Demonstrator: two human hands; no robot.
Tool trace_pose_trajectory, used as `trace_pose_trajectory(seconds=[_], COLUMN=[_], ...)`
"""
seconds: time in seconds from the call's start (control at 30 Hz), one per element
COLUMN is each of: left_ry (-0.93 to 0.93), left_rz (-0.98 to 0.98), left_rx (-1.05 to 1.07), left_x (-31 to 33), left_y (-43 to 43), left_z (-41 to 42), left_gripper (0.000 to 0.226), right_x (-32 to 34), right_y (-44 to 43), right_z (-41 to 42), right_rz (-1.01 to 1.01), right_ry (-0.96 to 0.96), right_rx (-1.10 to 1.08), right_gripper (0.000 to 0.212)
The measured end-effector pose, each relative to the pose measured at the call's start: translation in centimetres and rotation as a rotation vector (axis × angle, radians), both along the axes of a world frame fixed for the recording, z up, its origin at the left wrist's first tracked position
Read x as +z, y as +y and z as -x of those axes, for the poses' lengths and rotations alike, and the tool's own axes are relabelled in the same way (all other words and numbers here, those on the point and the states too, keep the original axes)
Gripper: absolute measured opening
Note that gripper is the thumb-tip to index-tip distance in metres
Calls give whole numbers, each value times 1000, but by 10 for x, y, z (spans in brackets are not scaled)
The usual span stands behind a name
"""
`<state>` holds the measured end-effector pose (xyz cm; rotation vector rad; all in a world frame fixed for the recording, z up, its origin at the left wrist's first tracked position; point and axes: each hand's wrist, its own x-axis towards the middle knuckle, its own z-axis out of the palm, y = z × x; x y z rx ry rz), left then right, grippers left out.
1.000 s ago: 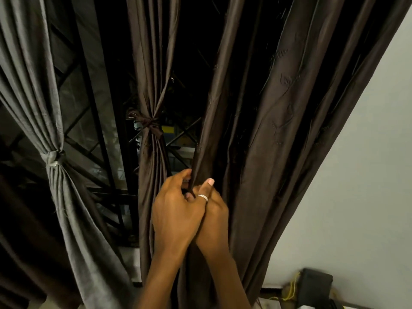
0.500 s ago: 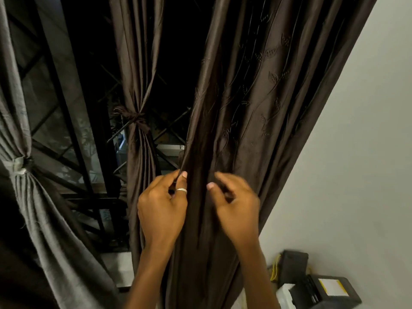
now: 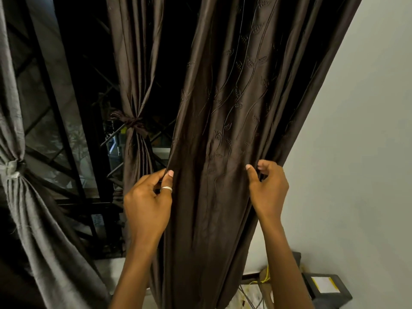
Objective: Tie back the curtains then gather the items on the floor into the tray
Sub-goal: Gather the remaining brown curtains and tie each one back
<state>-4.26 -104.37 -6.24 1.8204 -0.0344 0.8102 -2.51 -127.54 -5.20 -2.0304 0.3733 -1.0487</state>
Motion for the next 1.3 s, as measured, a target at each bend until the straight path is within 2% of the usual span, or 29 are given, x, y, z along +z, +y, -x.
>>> trace_pose_trajectory(seconds=[0.1, 0.3, 0.53, 0.67, 0.8, 1.1, 1.3], left_ry=[-23, -54, -74, -72, -45, -1, 21], left_rz=[-3, -2, -40, -85, -103, -96, -68], left_rx=[9, 30, -137, -212, -288, -299, -306], left_x=[0, -1, -4, -2, -2, -6, 2], left_y=[4, 13, -6, -20, -26, -22, -31], left_z=[-2, -4, -1, 5, 5, 0, 7], left_gripper=[25, 24, 20, 19, 19, 24, 35], right_x=[2, 2, -29, -42, -41, -39, -40], right_y=[-10, -16, 46, 79, 101, 103, 101], right_z=[1, 26, 48, 44, 41, 39, 42], right_rz=[-5, -130, -156, -56, -11, -8, -35], right_ry=[30, -6, -66, -92, -116, -151, -145], right_rx=[1, -109, 141, 259, 361, 408, 437], right_gripper=[7, 14, 17, 26, 24, 23, 23])
